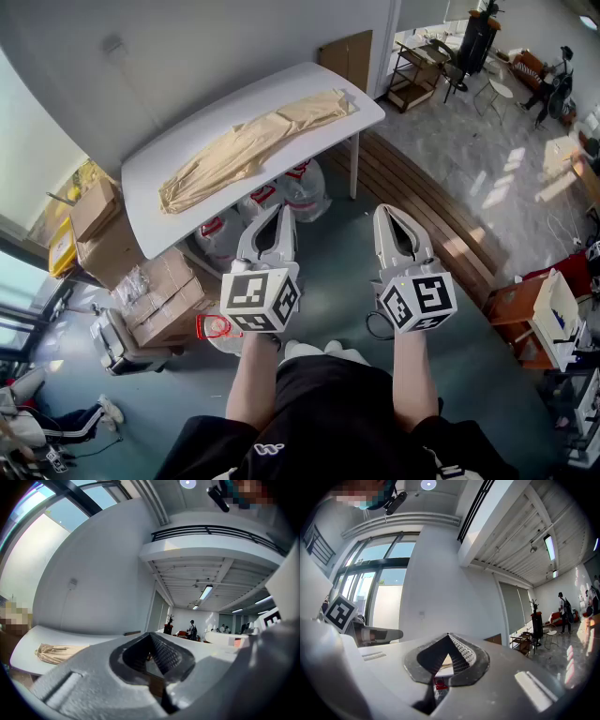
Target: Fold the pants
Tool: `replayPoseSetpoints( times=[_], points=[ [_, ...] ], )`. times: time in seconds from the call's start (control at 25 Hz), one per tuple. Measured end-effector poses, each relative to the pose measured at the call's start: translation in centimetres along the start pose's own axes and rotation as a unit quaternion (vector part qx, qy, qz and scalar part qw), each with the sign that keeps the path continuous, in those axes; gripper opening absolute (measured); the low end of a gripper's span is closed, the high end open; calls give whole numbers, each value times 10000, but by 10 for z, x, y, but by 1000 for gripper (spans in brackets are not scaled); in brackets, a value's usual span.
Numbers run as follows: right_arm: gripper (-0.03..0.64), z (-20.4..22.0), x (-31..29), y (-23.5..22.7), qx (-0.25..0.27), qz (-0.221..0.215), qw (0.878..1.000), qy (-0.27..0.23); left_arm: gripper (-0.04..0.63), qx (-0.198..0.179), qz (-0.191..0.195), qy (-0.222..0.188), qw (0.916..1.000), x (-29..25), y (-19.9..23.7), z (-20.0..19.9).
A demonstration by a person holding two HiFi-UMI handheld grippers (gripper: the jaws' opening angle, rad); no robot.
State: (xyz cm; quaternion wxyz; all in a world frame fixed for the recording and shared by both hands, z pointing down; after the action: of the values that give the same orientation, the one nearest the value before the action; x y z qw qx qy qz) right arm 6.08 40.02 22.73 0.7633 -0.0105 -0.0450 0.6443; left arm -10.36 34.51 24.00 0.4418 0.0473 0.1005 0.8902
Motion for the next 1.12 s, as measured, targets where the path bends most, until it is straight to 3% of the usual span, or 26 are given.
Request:
replayPoseSetpoints(
  times=[0.68, 1.12],
  points=[
    [5, 1, 13, -43, -77, -28, 10000, -49, 3, -103, -164, -27, 9998, -14, -29, 7],
    [5, -12, 3, -65, -79, -92, 9997, -211, 3, -133, -432, -178, 9988, -21, -17, -3]
  ],
)
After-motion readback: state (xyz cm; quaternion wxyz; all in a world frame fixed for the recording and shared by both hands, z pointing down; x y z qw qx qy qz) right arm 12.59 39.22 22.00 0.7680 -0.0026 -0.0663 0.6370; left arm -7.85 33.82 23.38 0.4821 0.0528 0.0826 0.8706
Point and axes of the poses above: the fingertips, and each gripper's own axes: x backward along the fingers, y to its left, z out of its underside, the point moved 2 cm from there along x, backward along the fingers, and after that the axes turned 1 degree about -y, right-handed, at the moved point
